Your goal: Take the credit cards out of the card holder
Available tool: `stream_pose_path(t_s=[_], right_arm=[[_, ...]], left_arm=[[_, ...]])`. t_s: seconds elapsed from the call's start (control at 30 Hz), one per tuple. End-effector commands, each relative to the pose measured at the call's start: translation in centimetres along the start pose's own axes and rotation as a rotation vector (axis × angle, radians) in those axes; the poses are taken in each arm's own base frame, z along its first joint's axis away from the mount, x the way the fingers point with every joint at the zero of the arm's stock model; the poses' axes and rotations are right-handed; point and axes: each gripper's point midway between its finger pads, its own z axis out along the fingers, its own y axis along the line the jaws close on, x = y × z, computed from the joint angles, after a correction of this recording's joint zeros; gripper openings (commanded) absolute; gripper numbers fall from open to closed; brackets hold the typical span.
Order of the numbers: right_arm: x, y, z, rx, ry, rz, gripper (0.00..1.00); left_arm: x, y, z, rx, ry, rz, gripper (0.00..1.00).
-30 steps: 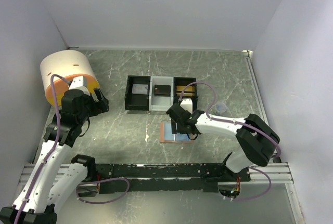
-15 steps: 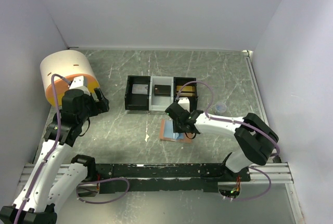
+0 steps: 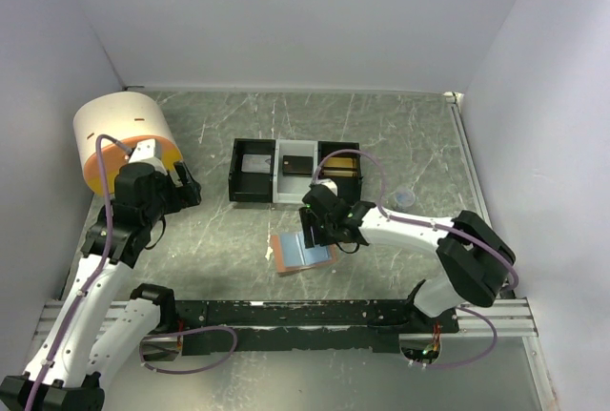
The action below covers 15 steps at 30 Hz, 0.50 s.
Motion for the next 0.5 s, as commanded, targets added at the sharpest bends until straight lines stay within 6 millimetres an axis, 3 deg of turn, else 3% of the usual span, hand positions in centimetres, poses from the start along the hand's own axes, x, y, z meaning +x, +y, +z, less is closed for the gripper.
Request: stream_pose_path(t_s=[0.0, 0.13, 0.27, 0.47], right_arm=[[-1.7, 1.3, -1.7, -0.056, -0.051, -0.005, 0.63], [-3.9, 1.0, -3.9, -0.054, -0.161, -0.001, 0.55], [-6.6, 0.7, -6.2, -0.038, -0.276, -0.013, 0.59], [-12.7, -3.7, -11.3, 0.13, -0.55, 0.037, 0.67]], left_arm=[[0.0, -0.5, 0.3, 0.036, -0.003, 0.017, 0.94], [0.0, -0.9, 0.4, 0.059, -0.007, 0.018, 0.94], [-0.3, -0.7, 0.1, 0.05, -0.015, 0.019, 0.96], [-1.0, -1.0, 0.0, 0.062, -0.051, 0.013, 1.0]])
